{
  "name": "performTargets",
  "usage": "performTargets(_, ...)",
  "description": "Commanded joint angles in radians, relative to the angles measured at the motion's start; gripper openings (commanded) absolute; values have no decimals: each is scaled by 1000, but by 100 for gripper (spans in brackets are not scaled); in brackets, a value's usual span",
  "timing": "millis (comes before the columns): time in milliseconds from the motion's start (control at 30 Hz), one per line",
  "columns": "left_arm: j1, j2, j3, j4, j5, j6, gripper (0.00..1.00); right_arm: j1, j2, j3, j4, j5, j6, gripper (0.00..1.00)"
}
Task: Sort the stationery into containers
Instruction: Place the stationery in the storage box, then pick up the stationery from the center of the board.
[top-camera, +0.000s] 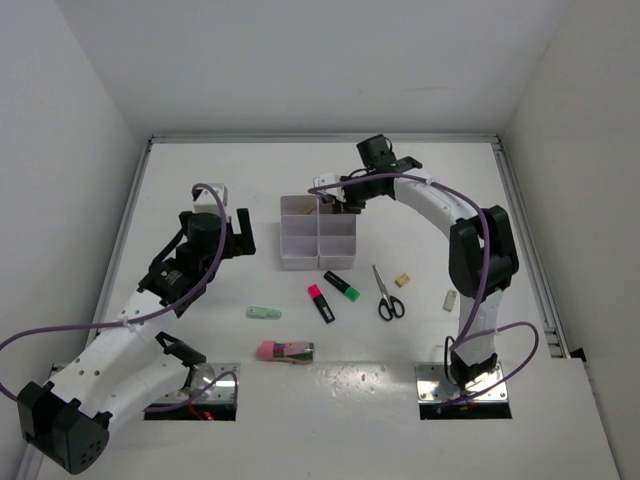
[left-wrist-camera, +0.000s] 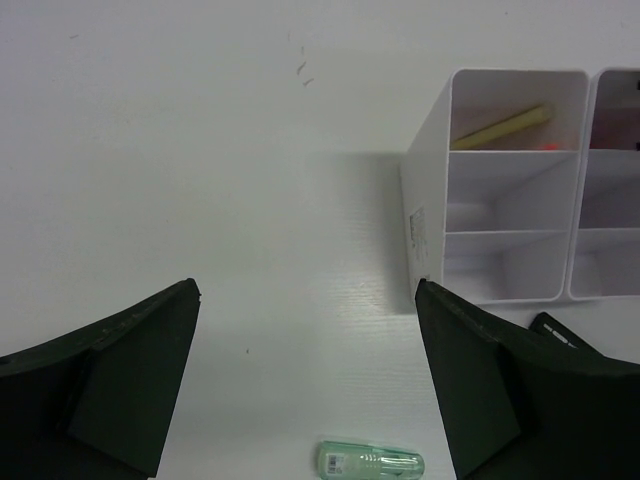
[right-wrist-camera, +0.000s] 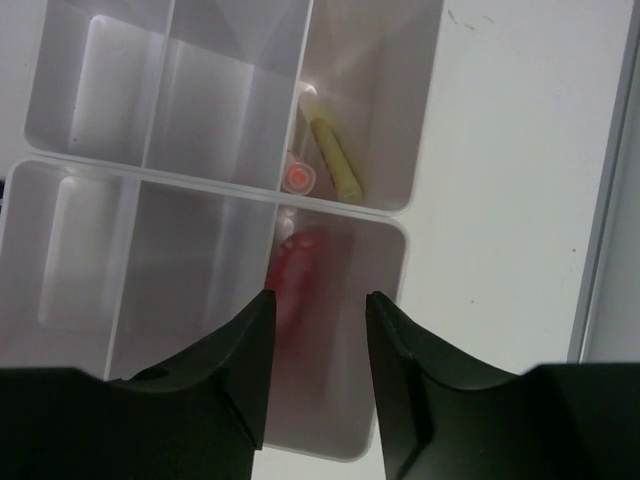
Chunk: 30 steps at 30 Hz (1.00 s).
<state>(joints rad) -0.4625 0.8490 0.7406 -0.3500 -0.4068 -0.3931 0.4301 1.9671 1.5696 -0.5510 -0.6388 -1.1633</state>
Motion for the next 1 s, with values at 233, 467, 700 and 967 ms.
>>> performTargets(233,10,134,20,-44,109,-155,13,7,-111,-42,43,-45,62,41)
performTargets(467,-94,79,-4,-211,28,-647,53,7,-290,-134,333,23,560,9)
performTargets(700,-241,-71,-52,-496,-15,-1241,76,-16,-442,-259,422,64,882,100)
performTargets(967,-364,146,-30,-584,20,-1562,43,-16,-536,-374,411,74,1025,14)
